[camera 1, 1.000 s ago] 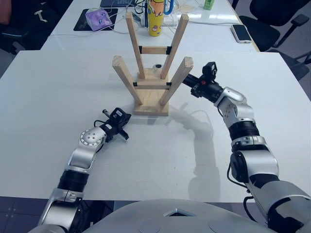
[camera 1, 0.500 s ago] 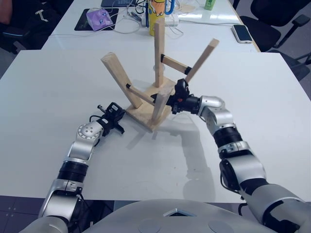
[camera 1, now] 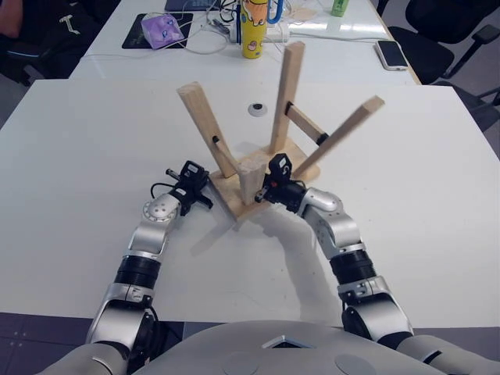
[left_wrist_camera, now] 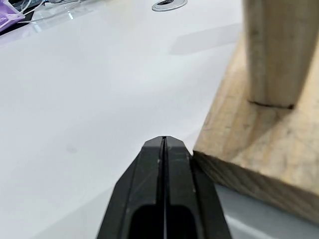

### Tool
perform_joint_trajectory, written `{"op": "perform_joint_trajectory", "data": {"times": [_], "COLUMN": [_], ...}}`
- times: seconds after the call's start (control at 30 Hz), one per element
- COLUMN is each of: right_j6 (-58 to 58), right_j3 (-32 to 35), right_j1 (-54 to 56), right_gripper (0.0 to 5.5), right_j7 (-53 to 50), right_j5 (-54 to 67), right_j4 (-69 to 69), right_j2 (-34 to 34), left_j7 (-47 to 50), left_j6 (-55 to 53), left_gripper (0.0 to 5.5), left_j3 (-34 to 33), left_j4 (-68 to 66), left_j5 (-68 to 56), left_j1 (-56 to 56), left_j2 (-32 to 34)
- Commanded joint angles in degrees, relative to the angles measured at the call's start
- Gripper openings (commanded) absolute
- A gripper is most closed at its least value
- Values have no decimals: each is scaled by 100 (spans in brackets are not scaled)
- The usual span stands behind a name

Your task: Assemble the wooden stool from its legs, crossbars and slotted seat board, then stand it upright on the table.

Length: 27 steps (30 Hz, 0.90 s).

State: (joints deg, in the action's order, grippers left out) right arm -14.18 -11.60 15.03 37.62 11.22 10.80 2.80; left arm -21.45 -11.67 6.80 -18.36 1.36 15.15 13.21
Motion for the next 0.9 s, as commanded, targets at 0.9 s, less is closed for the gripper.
{"op": "perform_joint_trajectory", "data": {"times": [0.9], "right_j6": [1031], "right_j3": [1605], "right_j1": [-3856], "right_gripper": [0], "right_j7": [-712], "right_j5": [-32], "right_j4": [-2935], "right_j2": [1804], "left_j7": [1018], "left_j6": [-1120], "left_gripper": [3], "left_j3": [132], "left_j4": [3937], "left_j5": [240], "left_j1": [-2724], "left_j2": [-308]}}
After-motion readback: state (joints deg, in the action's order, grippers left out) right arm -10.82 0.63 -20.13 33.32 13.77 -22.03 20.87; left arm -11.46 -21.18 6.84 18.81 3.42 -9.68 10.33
